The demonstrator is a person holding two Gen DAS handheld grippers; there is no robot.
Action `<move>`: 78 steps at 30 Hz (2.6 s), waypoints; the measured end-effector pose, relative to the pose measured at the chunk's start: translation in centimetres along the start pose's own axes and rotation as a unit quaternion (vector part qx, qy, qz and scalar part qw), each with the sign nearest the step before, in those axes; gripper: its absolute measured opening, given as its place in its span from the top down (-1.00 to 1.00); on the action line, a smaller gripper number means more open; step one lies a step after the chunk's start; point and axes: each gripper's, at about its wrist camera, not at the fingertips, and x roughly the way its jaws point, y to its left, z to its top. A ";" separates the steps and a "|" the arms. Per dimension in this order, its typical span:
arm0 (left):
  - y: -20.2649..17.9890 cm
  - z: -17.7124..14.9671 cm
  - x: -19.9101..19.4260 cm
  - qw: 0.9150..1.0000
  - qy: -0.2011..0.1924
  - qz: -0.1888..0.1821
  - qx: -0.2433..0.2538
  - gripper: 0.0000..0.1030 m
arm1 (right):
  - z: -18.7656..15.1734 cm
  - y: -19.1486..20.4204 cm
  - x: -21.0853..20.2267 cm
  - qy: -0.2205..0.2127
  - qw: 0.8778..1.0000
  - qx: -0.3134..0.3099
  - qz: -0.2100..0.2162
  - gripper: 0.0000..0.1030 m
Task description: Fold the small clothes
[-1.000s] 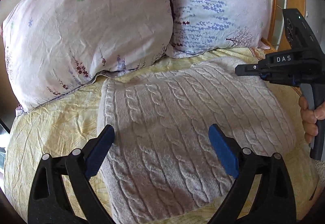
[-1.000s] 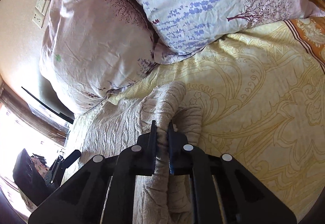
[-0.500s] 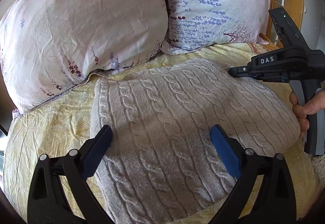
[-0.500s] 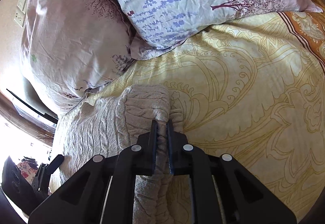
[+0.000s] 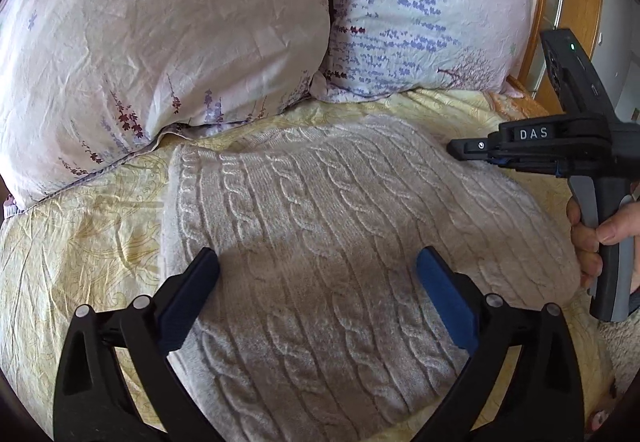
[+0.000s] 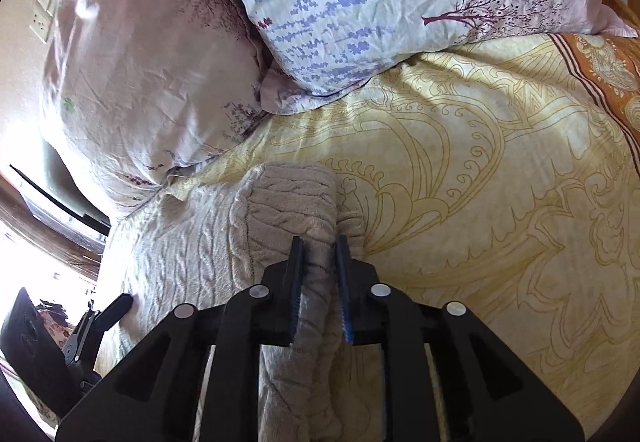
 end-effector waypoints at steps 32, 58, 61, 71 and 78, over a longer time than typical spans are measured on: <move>3.1 -6.1 -4.8 0.999 -0.008 0.044 0.016 -0.58 | -8.6 1.0 -7.4 -0.073 0.994 -0.080 -0.032 0.27; 5.3 -6.9 -7.5 0.995 -0.029 0.062 -0.067 -0.72 | -11.8 2.4 -9.8 -0.113 0.985 -0.116 -0.056 0.78; 3.9 -5.6 -8.6 0.994 -0.072 0.029 -0.080 -0.84 | -11.9 4.1 -9.2 -0.112 0.982 -0.146 -0.054 0.78; -2.1 -4.6 -5.0 0.998 -0.045 -0.013 -0.032 -0.78 | -12.4 6.2 -6.0 -0.073 0.975 -0.186 -0.096 0.65; -2.6 -5.3 -2.4 1.000 -0.002 0.000 -0.025 -0.74 | -12.8 6.8 -4.7 -0.054 0.969 -0.207 -0.126 0.46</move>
